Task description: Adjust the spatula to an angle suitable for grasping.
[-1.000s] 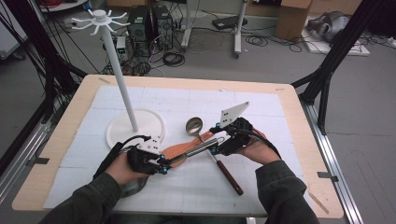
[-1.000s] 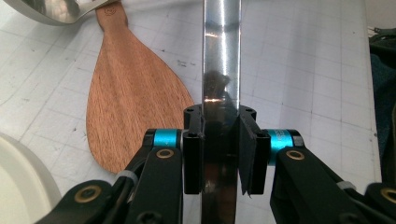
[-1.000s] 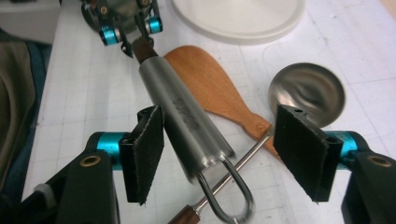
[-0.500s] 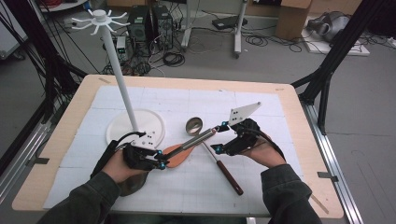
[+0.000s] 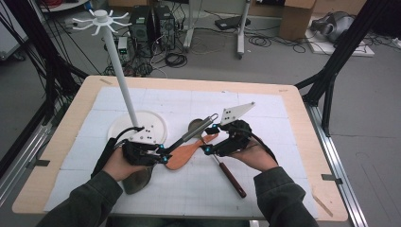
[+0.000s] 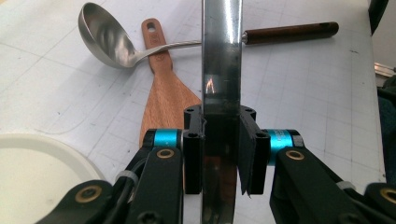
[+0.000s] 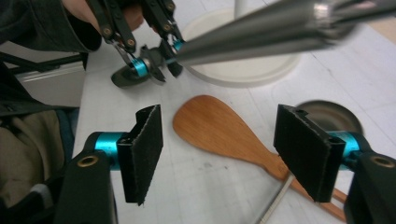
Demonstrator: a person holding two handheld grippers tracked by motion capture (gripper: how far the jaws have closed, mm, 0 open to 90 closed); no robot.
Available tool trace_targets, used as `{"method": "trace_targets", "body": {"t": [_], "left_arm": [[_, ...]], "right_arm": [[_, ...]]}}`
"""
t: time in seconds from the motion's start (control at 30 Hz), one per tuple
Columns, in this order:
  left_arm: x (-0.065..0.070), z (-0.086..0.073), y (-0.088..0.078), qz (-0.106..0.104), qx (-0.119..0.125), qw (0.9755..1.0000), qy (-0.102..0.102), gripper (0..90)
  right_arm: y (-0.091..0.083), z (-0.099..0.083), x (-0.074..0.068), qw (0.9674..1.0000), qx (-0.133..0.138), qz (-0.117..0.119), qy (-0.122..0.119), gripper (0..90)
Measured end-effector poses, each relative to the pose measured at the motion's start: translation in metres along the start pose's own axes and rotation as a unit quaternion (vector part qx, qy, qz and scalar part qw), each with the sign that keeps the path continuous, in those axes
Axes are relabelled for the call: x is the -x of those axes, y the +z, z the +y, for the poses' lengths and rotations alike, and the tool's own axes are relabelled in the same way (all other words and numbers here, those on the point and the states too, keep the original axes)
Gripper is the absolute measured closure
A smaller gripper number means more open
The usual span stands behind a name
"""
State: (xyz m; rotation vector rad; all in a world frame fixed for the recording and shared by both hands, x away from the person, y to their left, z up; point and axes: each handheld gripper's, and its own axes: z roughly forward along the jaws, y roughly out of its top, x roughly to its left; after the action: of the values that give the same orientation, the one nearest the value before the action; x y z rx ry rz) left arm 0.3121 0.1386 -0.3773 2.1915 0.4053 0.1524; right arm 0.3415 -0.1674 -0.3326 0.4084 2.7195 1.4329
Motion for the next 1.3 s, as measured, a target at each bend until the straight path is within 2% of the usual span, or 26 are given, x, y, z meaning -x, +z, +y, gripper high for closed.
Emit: {"method": "trace_targets", "body": {"t": [0.13, 0.23, 0.33, 0.37, 0.4, 0.53, 0.67, 0.73, 0.83, 1.1, 1.17, 1.2, 1.3], "left_arm": [[-0.001, 0.001, 0.002, -0.002, 0.001, 1.0000, -0.003, 74.3], [-0.001, 0.000, 0.006, -0.002, -0.004, 1.0000, -0.007, 74.3], [-0.002, 0.000, 0.006, -0.001, -0.013, 0.9999, -0.002, 74.3], [-0.002, -0.001, 0.007, 0.000, -0.011, 0.9999, -0.012, 74.2], [-0.003, -0.001, 0.008, -0.001, -0.011, 0.9999, -0.012, 74.2], [-0.005, -0.002, 0.008, -0.009, -0.013, 0.9997, -0.019, 72.7], [-0.008, -0.002, 0.005, -0.032, -0.002, 0.9987, -0.040, 64.6], [-0.010, -0.002, 0.005, -0.035, -0.001, 0.9985, -0.043, 63.5], [-0.015, -0.003, 0.003, -0.041, 0.002, 0.9975, -0.057, 63.8], [-0.022, -0.005, 0.006, -0.055, 0.007, 0.9956, -0.075, 65.8], [-0.024, -0.005, 0.007, -0.071, 0.013, 0.9940, -0.082, 69.4], [-0.024, -0.004, 0.006, -0.070, 0.011, 0.9945, -0.078, 72.3], [-0.022, -0.003, 0.004, -0.060, 0.010, 0.9951, -0.078, 72.7]], "right_arm": [[0.008, 0.006, -0.004, 1.0000, 0.002, -0.010, 0.000, 38.4], [0.012, 0.009, -0.005, 0.9997, 0.017, -0.012, 0.013, 41.5], [0.016, 0.011, -0.003, 0.9993, 0.028, -0.008, 0.024, 42.3], [0.017, 0.011, -0.003, 0.9992, 0.026, -0.010, 0.029, 42.4], [0.018, 0.011, -0.002, 0.9991, 0.026, -0.010, 0.032, 42.7], [0.021, 0.010, -0.001, 0.9987, 0.028, -0.012, 0.041, 46.5], [0.021, 0.011, 0.000, 0.9984, 0.030, -0.014, 0.046, 47.0], [0.022, 0.011, 0.000, 0.9983, 0.030, -0.016, 0.048, 46.8], [0.023, 0.013, 0.001, 0.9978, 0.037, -0.015, 0.052, 47.3], [0.023, 0.015, 0.002, 0.9978, 0.044, -0.012, 0.049, 48.6], [0.023, 0.016, 0.002, 0.9977, 0.046, -0.011, 0.048, 49.0], [0.024, 0.017, 0.002, 0.9977, 0.046, -0.011, 0.049, 48.9], [0.024, 0.020, 0.001, 0.9977, 0.046, -0.013, 0.048, 48.8]]}}
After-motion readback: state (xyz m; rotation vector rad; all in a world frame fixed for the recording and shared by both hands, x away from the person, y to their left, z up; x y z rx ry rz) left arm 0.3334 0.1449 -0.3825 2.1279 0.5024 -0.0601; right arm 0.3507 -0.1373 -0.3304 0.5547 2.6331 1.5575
